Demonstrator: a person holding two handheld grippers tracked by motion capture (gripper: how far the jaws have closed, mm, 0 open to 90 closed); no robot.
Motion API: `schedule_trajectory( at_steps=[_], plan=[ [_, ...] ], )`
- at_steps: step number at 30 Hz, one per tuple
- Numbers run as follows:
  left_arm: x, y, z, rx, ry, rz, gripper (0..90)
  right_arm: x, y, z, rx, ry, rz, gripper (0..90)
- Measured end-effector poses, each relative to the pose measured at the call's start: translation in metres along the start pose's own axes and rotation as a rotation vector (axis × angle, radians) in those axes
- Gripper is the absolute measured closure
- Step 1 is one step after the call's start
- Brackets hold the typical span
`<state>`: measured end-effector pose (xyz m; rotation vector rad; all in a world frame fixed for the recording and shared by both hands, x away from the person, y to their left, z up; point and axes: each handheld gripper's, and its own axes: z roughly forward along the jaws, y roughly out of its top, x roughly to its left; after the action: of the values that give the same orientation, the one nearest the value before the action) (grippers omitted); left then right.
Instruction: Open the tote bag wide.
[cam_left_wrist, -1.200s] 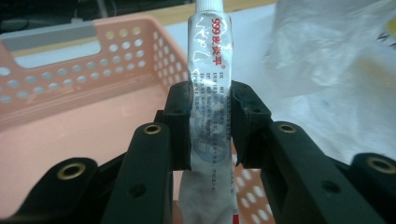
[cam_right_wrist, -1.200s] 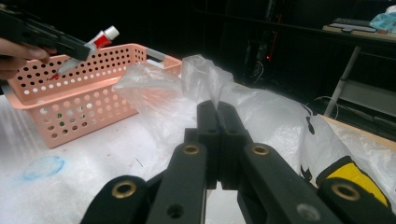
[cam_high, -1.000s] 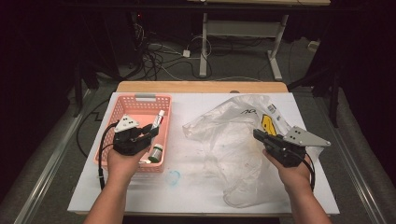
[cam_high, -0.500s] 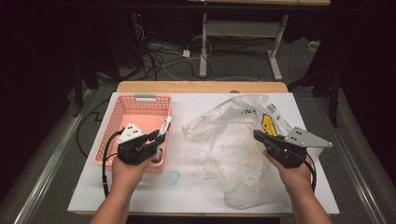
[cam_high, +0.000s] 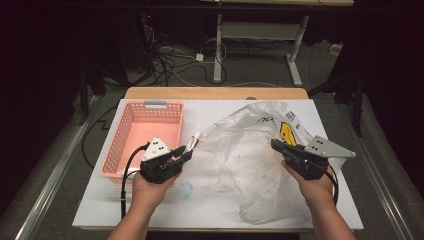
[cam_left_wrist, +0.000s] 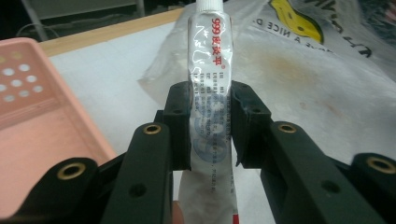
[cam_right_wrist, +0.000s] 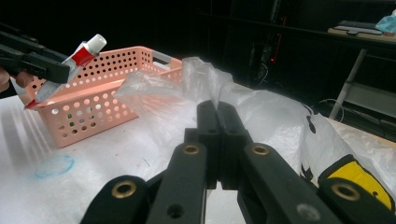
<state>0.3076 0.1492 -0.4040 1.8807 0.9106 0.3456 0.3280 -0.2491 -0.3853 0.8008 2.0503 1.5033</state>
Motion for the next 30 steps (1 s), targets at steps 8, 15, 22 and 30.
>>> schedule_trajectory(
  at_steps=[8,15,22,30],
  plan=[
    [-0.013,-0.001,0.009,0.011,-0.036,0.016,69.2,0.0,0.0,0.0,-0.002,0.005,0.001,90.0],
    [-0.023,-0.003,0.021,0.039,-0.066,0.037,69.2,0.001,0.001,0.001,-0.002,0.007,-0.005,90.0],
    [-0.029,-0.006,0.034,0.066,-0.097,0.043,69.2,0.003,0.0,0.002,0.001,0.005,-0.003,90.0],
    [-0.037,-0.013,0.056,0.111,-0.13,0.058,69.2,0.005,0.001,0.003,0.002,0.01,-0.004,90.0]
  ],
)
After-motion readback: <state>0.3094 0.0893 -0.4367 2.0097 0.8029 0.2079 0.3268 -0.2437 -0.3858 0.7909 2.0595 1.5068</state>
